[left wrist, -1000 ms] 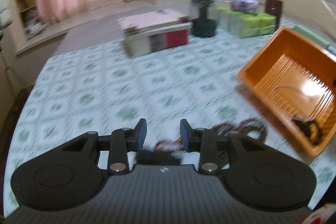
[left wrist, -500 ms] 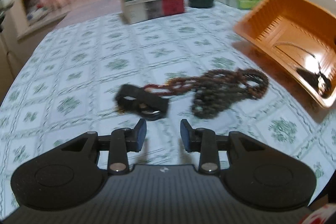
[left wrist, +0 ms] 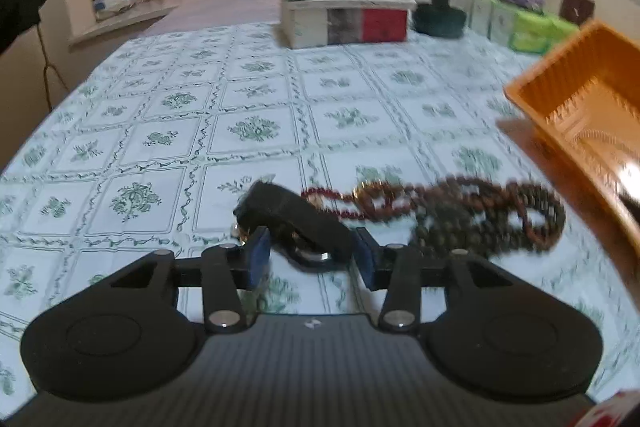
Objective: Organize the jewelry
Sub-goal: 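Move the left gripper back to the black watch in the pile, then grasp the black-strap watch by its strap with the left gripper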
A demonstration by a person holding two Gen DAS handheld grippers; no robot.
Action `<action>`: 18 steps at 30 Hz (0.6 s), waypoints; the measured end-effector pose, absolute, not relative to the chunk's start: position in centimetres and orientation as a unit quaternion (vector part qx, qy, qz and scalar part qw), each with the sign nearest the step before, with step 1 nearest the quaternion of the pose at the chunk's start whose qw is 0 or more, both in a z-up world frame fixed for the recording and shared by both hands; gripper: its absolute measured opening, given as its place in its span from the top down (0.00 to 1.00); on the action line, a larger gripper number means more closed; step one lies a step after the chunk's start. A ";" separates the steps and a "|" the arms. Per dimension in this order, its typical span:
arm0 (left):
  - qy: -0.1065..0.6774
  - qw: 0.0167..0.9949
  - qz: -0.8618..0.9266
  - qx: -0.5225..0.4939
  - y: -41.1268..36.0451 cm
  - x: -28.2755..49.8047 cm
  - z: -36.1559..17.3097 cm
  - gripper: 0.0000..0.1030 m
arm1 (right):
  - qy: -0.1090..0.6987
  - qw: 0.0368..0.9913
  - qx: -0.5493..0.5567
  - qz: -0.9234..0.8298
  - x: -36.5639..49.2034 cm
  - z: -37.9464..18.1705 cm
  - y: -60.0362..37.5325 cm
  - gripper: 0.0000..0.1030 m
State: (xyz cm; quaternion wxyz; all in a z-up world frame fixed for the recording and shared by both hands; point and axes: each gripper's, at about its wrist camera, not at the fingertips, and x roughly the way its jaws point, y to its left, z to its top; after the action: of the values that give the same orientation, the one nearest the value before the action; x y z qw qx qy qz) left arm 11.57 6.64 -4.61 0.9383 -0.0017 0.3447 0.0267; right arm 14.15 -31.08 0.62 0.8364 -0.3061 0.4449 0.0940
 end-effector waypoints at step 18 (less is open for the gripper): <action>0.328 0.943 -0.007 -0.051 8.1 11.3 -2.4 0.97 | 0.444 0.837 -0.306 0.094 14.2 0.5 -31.2 0.94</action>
State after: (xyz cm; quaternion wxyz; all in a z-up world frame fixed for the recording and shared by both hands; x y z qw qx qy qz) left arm 11.27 8.08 -2.38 0.9433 -0.0507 0.3281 -0.0066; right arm 14.22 -31.25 0.55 0.8367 -0.3058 0.4445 0.0942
